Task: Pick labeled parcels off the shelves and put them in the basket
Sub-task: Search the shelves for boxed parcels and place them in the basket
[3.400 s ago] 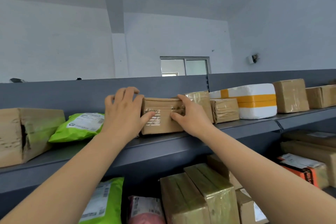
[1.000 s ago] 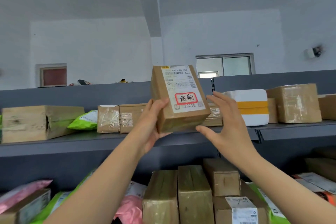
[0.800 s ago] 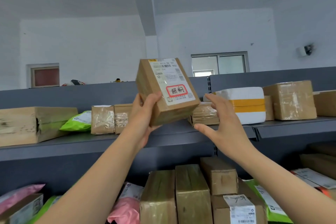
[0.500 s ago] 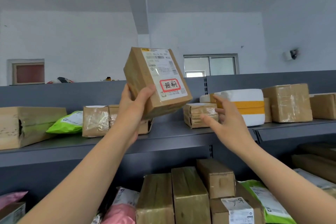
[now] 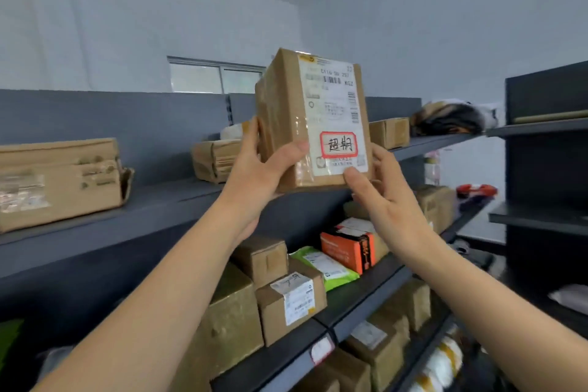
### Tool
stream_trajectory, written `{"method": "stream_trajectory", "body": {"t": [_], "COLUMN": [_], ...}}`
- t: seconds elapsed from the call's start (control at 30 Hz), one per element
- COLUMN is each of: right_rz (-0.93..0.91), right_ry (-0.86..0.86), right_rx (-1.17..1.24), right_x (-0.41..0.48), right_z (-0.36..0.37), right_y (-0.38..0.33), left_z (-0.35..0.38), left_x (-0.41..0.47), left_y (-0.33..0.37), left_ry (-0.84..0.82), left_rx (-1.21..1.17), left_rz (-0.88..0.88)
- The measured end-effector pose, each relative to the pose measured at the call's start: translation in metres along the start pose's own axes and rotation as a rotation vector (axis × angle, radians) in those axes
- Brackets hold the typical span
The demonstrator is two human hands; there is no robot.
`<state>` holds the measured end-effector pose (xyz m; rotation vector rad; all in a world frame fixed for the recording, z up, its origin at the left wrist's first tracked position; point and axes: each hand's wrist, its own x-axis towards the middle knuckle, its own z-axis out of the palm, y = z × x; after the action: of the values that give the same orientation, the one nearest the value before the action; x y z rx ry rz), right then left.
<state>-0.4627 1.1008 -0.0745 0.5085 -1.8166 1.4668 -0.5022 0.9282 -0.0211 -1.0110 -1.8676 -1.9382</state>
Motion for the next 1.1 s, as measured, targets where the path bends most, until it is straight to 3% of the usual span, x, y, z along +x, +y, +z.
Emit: {"method": "stream_trajectory", "body": {"t": [0.23, 0.5, 0.8, 1.1], "right_rz": [0.39, 0.661, 0.887, 1.059], "right_ry": [0.182, 0.453, 0.569, 0.622], "right_rx": [-0.336, -0.594, -0.656, -0.623], "right_x": [-0.119, -0.27, -0.398, -0.481], "right_z": [-0.118, -0.256, -0.415, -0.526], "right_y": [0.01, -0.037, -0.091, -0.092], "left_z": [0.128, 0.309, 0.496, 0.612], "left_x": [-0.041, -0.133, -0.237, -0.302], "left_y": [-0.064, -0.086, -0.059, -0.071], "left_ry": [-0.331, -0.717, -0.981, -1.053], "left_rx": [-0.108, -0.404, -0.517, -0.48], "left_rz": [-0.088, -0.399, -0.578, -0.734]}}
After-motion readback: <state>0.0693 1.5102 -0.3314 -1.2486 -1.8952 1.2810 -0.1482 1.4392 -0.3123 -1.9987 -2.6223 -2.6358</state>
